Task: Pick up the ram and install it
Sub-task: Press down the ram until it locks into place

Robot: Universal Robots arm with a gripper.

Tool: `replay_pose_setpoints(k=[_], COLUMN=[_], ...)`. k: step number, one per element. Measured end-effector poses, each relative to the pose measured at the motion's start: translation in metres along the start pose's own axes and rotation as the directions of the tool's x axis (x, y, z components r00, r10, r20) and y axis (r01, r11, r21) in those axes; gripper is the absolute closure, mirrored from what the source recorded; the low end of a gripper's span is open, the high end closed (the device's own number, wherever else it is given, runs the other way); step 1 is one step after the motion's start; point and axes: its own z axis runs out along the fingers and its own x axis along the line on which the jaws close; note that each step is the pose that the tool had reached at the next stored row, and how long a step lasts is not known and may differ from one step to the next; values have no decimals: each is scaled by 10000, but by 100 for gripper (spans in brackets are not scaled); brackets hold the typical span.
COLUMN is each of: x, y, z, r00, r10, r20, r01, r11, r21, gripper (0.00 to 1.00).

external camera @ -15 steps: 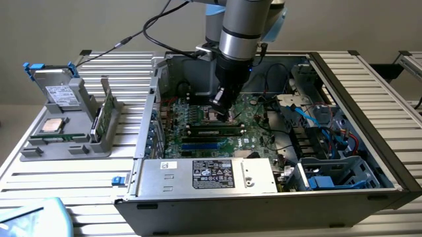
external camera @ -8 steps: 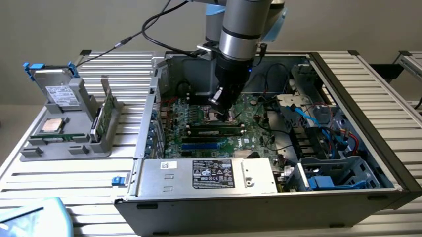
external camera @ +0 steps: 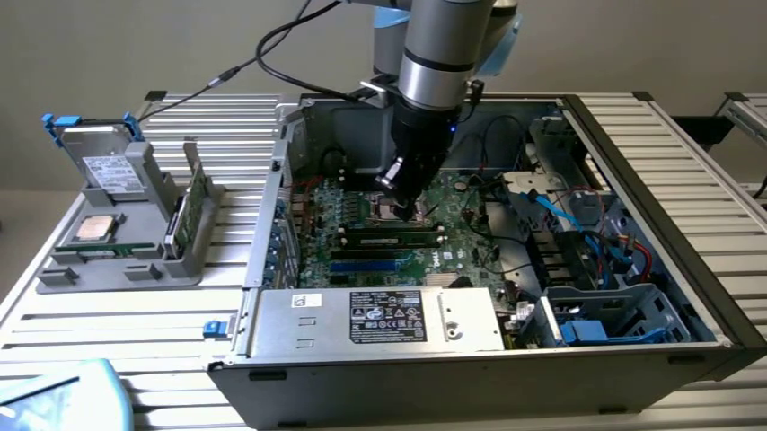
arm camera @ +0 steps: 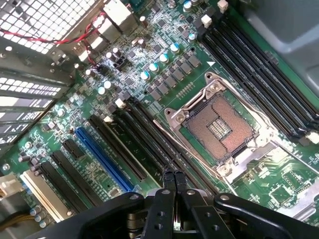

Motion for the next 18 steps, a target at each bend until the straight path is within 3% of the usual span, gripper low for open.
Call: replay_pose_setpoints(k=[9,18], x=[0,0], y=[0,0], z=[0,0], r00=[9964,9858], r10=[846,1678], r20=[55,98], r01=[-846,-1676], r11=[9964,9857], r21=[-79,-162], gripper=[90,90])
